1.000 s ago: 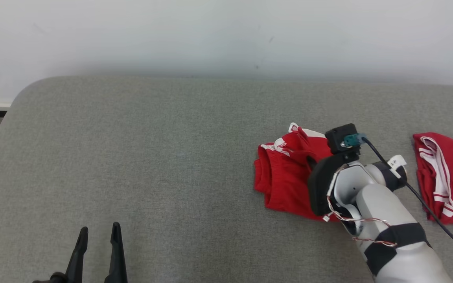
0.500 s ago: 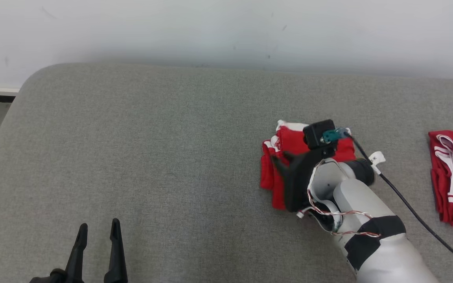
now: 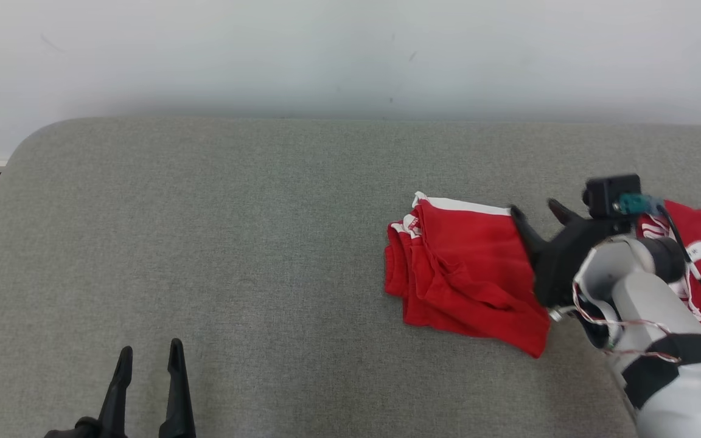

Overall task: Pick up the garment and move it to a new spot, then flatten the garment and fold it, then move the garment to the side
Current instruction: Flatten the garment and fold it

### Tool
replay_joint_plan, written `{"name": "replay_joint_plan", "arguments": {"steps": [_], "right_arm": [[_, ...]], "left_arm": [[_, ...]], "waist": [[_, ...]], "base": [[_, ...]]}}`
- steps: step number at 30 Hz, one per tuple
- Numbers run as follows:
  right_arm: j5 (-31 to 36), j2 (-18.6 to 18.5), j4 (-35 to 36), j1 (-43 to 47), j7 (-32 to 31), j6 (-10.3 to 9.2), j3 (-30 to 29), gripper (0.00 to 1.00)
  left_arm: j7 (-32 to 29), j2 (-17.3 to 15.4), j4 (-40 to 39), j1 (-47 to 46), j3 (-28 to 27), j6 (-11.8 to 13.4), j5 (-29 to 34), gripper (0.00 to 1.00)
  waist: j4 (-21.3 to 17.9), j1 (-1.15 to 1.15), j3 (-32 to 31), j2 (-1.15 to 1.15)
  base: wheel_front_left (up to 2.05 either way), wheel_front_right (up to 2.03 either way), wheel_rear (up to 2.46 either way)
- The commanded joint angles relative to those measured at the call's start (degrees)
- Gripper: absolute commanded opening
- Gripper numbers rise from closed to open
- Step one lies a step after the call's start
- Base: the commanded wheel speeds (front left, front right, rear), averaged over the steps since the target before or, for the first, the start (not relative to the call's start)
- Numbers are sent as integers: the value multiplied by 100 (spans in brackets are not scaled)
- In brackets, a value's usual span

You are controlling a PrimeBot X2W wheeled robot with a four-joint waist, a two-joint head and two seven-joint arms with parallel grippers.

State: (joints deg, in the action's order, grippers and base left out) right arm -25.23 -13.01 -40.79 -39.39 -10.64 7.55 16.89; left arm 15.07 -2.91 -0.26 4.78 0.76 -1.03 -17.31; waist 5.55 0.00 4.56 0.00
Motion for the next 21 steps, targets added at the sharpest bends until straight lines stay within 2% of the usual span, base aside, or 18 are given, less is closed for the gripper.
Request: {"name": "replay_joint_plan", "arguments": {"steps": [1, 2, 8, 11, 16, 21], "right_arm": [[229, -89, -96, 130, 137, -16, -38, 25], [352, -123, -155, 185, 262, -16, -90, 0], [735, 120, -439, 531, 590, -16, 76, 0], [795, 390, -559, 621, 730, -16, 292, 0], [619, 778, -640, 794, 804, -16, 897, 0], [374, 937, -529, 987, 786, -16, 1498, 0]], "left_arm": [[9, 0, -6, -3, 24, -13, 22, 100], [9, 0, -14, -9, 42, -14, 26, 100], [9, 0, -30, -15, 30, -25, 45, 100], [9, 1, 0, -25, -1, -32, 43, 100], [9, 1, 23, 30, 19, -14, 52, 100], [9, 0, 40, 64, 26, -15, 54, 100]], "waist": [[20, 0, 8, 0], [31, 0, 17, 0], [89, 0, 88, 0], [112, 0, 99, 0], [138, 0, 33, 0], [132, 0, -36, 0]], "base": [[0, 0, 0], [0, 0, 0], [0, 0, 0], [0, 0, 0], [0, 0, 0], [0, 0, 0]]}}
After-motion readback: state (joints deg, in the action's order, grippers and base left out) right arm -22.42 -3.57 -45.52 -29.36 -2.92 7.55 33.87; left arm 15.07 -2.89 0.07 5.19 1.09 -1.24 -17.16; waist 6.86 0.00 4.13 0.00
